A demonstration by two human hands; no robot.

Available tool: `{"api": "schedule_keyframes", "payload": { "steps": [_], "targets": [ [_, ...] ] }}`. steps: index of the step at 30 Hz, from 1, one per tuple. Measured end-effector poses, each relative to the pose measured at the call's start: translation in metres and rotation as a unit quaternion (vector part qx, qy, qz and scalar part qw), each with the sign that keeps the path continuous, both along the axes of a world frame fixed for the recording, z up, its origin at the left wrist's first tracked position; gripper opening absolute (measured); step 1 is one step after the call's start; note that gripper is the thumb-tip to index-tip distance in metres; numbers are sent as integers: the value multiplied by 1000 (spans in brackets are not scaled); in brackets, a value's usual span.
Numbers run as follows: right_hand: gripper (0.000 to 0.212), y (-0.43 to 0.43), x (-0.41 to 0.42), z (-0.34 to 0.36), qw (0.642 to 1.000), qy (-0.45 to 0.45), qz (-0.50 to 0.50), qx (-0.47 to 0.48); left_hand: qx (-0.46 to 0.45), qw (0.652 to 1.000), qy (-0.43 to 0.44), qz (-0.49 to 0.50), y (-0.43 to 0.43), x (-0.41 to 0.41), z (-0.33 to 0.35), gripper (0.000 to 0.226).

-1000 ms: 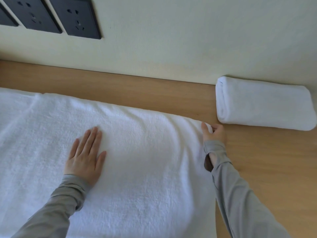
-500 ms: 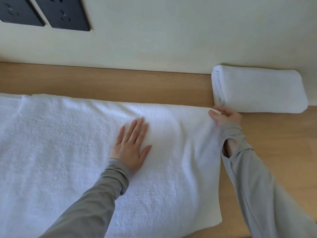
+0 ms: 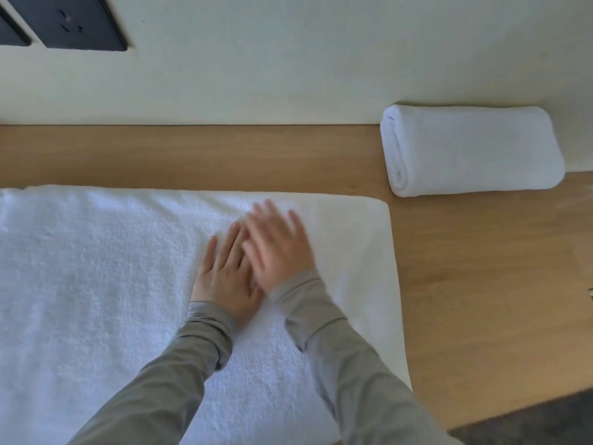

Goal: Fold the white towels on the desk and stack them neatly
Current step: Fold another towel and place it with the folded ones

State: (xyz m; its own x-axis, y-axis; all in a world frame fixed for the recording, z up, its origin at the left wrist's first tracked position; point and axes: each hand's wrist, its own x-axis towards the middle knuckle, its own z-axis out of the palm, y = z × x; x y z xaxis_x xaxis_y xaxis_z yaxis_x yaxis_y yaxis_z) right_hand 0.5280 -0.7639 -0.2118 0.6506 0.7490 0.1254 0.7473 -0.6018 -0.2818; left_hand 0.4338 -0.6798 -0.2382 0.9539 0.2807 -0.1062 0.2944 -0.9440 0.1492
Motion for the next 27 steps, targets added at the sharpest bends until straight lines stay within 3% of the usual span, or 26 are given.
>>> {"api": "schedule_keyframes", "payload": {
  "steps": [2, 5, 8, 11, 13, 16, 18, 21, 27],
  "targets": [
    [57, -7, 1, -10, 990, 44, 72, -116, 0, 1000, -4, -3, 0, 0, 0, 66],
    [60, -59, 51, -23, 984, 8, -10, -176, -9, 1000, -13, 2, 1, 0, -2, 66],
    [58, -103, 91, -20, 975, 38, -97, -194, -8, 1000, -13, 1, 1, -1, -3, 66],
    [59, -125, 91, -13, 969, 66, -177, -158, -12, 1000, -13, 1, 2, -1, -4, 66],
    [62, -140, 69, -5, 961, 115, -245, -59, -11, 1000, -17, -1, 3, -1, -5, 66],
    [57, -170, 20, 7, 882, 240, -382, 135, -18, 1000, -22, 0, 3, 0, -5, 66],
    [38, -192, -9, 10, 825, 296, -442, 192, -19, 1000, -21, 2, 3, 0, -5, 66],
    [16, -220, -36, 10, 770, 404, -453, 196, -15, 1000, -17, -1, 0, 0, -2, 67],
    [13, -247, -54, 17, 772, 481, -403, 97, -95, 993, -68, 31, -52, -4, 27, 53]
  ]
}}
